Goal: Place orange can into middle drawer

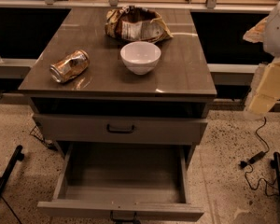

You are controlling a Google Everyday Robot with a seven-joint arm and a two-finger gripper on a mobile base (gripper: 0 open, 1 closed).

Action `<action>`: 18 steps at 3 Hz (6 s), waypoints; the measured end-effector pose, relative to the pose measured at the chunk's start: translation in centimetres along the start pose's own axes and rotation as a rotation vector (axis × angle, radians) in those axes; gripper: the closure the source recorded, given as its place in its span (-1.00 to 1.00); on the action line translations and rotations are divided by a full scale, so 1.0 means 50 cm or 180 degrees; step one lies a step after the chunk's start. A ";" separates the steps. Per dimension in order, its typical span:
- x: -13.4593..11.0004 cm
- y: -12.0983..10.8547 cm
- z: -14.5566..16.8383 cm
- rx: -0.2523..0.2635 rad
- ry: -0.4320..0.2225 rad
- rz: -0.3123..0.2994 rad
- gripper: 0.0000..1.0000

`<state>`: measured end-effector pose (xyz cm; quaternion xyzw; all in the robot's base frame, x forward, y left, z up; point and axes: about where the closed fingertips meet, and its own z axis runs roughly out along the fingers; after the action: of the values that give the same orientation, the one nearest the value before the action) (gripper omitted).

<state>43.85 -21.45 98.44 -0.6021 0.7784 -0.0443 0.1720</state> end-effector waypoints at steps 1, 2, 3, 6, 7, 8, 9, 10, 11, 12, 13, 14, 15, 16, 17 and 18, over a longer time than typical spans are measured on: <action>-0.004 -0.002 -0.001 0.0015 -0.0002 -0.0015 -1.00; -0.058 -0.041 0.002 0.0076 -0.0008 -0.0214 -1.00; -0.195 -0.125 0.023 0.0155 -0.0009 -0.0665 -1.00; -0.447 -0.167 0.057 0.0323 -0.0084 -0.1365 -1.00; -0.466 -0.171 0.076 0.0393 0.0077 -0.1571 -1.00; -0.527 -0.172 0.148 0.0452 0.0361 -0.2101 -1.00; -0.602 -0.163 0.232 0.0428 0.0518 -0.2595 -1.00; -0.694 -0.144 0.312 0.0342 0.0554 -0.3035 -1.00; -0.776 -0.124 0.373 0.0247 0.0551 -0.3348 -1.00; -0.838 -0.110 0.417 0.0139 0.0551 -0.3567 -1.00; -0.869 -0.107 0.454 0.0052 0.0570 -0.3673 -1.00; -0.874 -0.115 0.481 -0.0022 0.0586 -0.3673 -0.65; -0.868 -0.127 0.489 -0.0046 0.0584 -0.3635 -0.19; -0.859 -0.138 0.483 -0.0051 0.0563 -0.3599 0.28; -0.844 -0.147 0.474 -0.0084 0.0523 -0.3553 0.73; -0.823 -0.152 0.464 -0.0137 0.0446 -0.3486 0.94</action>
Offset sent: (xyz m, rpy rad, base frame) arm 0.1004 0.0847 0.0362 -0.0953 -0.0975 0.2280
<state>67.17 18.88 87.63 -0.9180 0.3617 -0.1512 0.0592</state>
